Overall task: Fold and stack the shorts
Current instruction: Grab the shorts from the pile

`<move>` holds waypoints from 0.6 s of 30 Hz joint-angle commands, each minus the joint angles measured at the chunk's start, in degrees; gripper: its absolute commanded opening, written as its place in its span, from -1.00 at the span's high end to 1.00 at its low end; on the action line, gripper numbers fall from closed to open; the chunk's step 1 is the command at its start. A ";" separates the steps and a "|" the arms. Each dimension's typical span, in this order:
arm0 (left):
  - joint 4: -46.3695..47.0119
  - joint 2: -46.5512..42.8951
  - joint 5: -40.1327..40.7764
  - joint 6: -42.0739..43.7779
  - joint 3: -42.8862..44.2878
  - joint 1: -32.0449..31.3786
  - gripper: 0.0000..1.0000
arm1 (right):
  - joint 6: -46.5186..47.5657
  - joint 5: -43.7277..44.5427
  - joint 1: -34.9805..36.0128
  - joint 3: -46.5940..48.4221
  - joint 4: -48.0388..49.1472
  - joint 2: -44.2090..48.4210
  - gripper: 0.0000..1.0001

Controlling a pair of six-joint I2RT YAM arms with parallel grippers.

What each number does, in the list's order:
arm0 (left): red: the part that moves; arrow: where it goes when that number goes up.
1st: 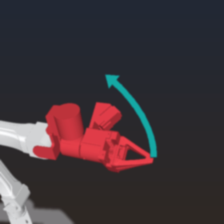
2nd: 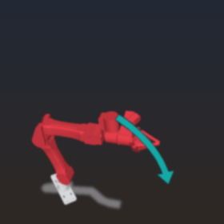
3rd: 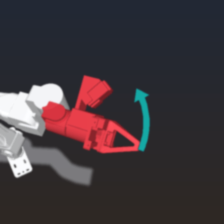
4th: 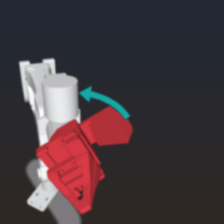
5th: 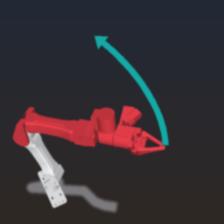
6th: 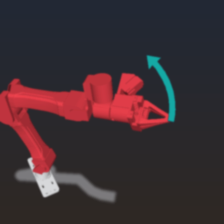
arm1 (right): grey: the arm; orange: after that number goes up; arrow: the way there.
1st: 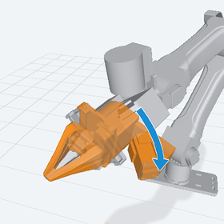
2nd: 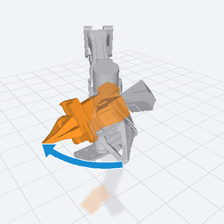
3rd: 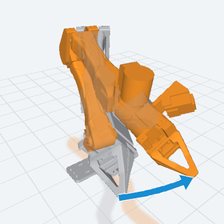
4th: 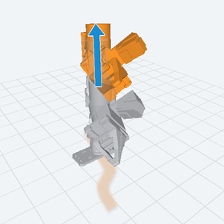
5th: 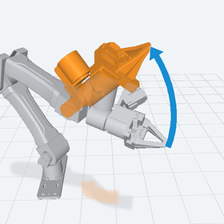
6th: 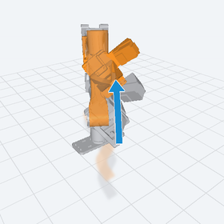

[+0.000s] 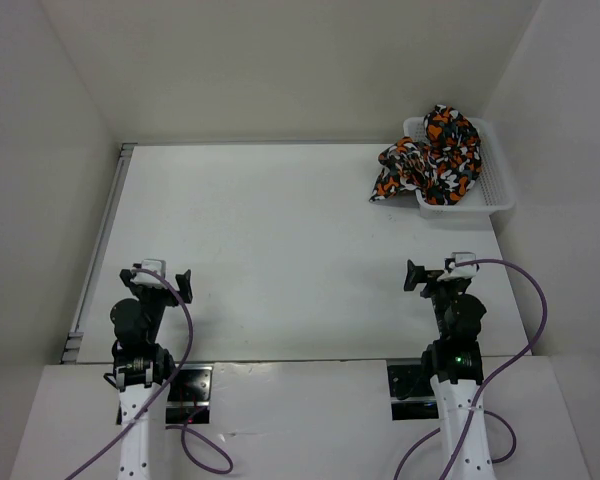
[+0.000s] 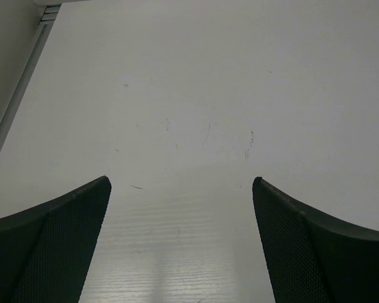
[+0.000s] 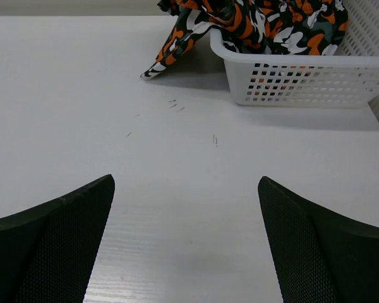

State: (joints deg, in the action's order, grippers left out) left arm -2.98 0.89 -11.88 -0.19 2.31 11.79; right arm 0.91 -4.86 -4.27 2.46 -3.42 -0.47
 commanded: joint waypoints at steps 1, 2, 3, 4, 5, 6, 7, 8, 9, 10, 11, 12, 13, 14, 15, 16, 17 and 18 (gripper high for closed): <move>1.93 -1.24 -1.13 0.19 -1.60 -0.01 -0.99 | 0.06 0.20 0.23 -2.72 3.51 0.82 -0.97; 1.93 -1.24 -1.13 0.19 -1.60 -0.01 -0.99 | 0.06 0.20 0.23 -2.72 3.51 0.82 -0.97; 1.93 -1.24 -1.13 0.19 -1.60 -0.01 -0.99 | 0.06 0.20 0.23 -2.72 3.51 0.82 -0.97; 1.93 -1.24 -2.43 0.19 -0.56 -0.01 -0.99 | 0.06 -0.75 0.23 -2.72 3.51 0.82 -0.97; 0.01 -1.24 -9.76 0.19 0.58 -0.01 -0.99 | 1.80 -2.07 0.23 -2.20 3.51 0.82 -0.97; 0.00 -1.24 -15.40 0.19 1.29 -0.01 -0.99 | 7.21 -5.13 0.23 -0.63 4.29 0.82 -0.97; -0.53 -1.24 -18.50 0.19 3.30 -0.01 -0.99 | 14.31 -16.29 0.23 0.08 6.30 0.82 -0.97; 1.38 -1.24 -19.40 0.19 4.45 -0.01 -0.99 | 16.04 -19.02 0.23 0.09 9.80 0.82 -0.97; 2.01 -1.24 -22.37 0.19 5.68 -0.01 -0.99 | 35.11 -25.05 0.23 0.09 16.36 0.82 -1.00; 1.49 -1.24 -28.66 0.19 6.30 -0.01 -0.99 | 58.71 -33.81 0.23 0.09 13.38 0.82 -1.00; -1.82 -1.24 -33.34 0.19 7.09 -0.01 -0.99 | 98.19 -41.03 0.23 -2.78 7.26 0.82 -0.98; 2.85 -1.24 -32.43 0.19 5.79 -0.01 -0.99 | 100.32 -41.10 0.23 -1.85 7.20 0.82 -0.98; 11.86 -0.45 -30.42 0.19 4.39 -0.01 -0.99 | 93.90 -43.63 0.23 -0.45 10.07 0.82 -0.98; 31.87 0.42 -27.87 0.19 2.81 -0.71 -0.99 | 87.14 -46.96 0.23 1.30 13.06 0.82 -0.98; 34.68 5.48 -24.28 0.19 5.84 -1.85 -0.99 | 79.24 -47.95 0.23 3.67 17.53 0.13 -0.98; 32.80 9.62 -22.50 0.19 10.57 -2.64 -0.99 | 70.55 -48.57 0.23 5.00 24.88 -1.10 -1.00; 27.47 14.62 -20.05 0.19 15.83 -3.52 -0.99 | 72.11 -48.57 1.01 7.54 22.69 -5.72 -1.00; 25.59 26.42 -13.76 0.19 21.28 -4.92 -0.99 | 72.74 -46.57 2.15 14.17 20.15 -9.42 -1.00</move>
State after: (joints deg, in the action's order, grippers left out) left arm 12.67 12.01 -32.97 -0.16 11.77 9.19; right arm 69.04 -45.08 -3.77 5.04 7.88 -2.96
